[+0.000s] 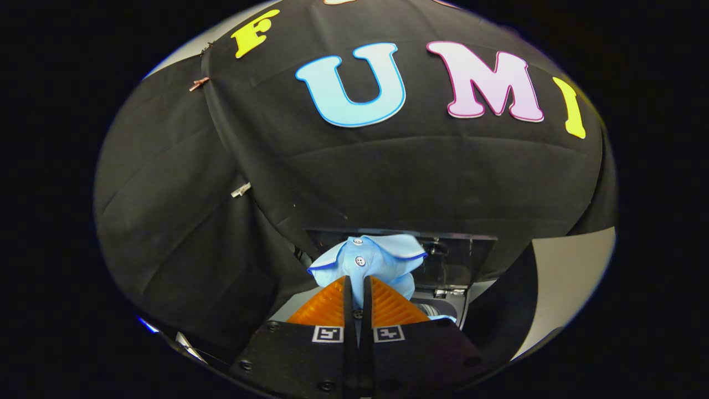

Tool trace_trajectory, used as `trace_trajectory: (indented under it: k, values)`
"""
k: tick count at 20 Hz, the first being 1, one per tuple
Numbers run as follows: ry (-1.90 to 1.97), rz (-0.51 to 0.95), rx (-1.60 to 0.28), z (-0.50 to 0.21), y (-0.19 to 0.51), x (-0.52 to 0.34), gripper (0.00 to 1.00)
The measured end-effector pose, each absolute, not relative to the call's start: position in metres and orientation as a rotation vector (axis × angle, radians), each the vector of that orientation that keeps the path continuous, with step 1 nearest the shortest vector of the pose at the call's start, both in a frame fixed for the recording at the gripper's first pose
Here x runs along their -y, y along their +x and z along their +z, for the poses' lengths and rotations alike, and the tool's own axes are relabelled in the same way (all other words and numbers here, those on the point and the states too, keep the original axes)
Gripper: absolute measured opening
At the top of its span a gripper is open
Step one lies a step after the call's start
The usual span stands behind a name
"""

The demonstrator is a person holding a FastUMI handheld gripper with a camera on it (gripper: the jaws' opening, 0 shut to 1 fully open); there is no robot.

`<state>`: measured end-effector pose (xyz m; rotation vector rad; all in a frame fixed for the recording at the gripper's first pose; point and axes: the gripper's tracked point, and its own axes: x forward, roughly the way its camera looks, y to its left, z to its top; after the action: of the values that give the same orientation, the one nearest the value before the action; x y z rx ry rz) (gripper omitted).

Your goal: Put the clothes into the washing machine and then close the washing machine lid.

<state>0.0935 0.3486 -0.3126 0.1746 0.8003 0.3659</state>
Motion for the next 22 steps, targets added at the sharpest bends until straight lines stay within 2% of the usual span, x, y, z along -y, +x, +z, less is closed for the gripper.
trace_trajectory:
  k: [22]
  values:
    - [0.087,0.184,-1.0,-0.552,0.075,-0.341,0.05]
